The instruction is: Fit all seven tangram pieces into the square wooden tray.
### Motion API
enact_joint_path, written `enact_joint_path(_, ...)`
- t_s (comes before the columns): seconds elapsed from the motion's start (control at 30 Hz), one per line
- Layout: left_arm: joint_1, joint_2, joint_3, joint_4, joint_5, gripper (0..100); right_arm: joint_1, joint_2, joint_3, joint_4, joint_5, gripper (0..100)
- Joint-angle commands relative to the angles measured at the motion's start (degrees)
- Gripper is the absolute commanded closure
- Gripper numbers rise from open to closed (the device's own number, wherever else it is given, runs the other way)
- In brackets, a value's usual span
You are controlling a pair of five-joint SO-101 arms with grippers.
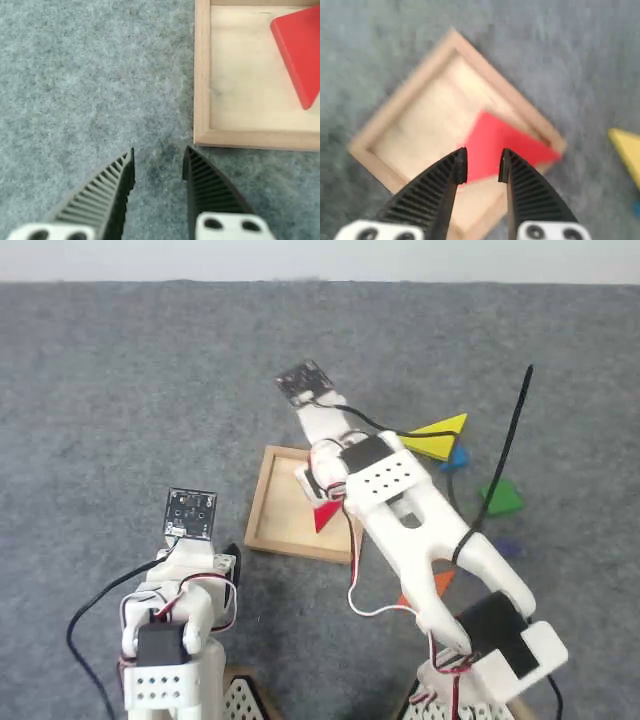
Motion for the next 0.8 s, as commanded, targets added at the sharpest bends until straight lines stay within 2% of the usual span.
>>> enact_joint_path(0.0,0.0,-1.6,-0.5,0.5,-0.4,85,-0.2,5.6,-9.2,-1.4,-1.8,88.9)
enact_joint_path(0.1,0.0,-1.6,-0.5,0.5,-0.4,85,0.5,14.0,-13.1,-2.9,-6.4,88.9)
enact_joint_path(0.27,0.0,-1.6,-0.5,0.5,-0.4,85,0.1,21.8,-18.5,-2.8,-6.7,88.9)
enact_joint_path(0.47,0.0,-1.6,-0.5,0.5,-0.4,85,0.2,24.2,-19.0,-2.5,-6.6,88.9)
enact_joint_path(0.77,0.0,-1.6,-0.5,0.5,-0.4,85,-2.6,24.0,-18.0,4.8,-3.0,89.4)
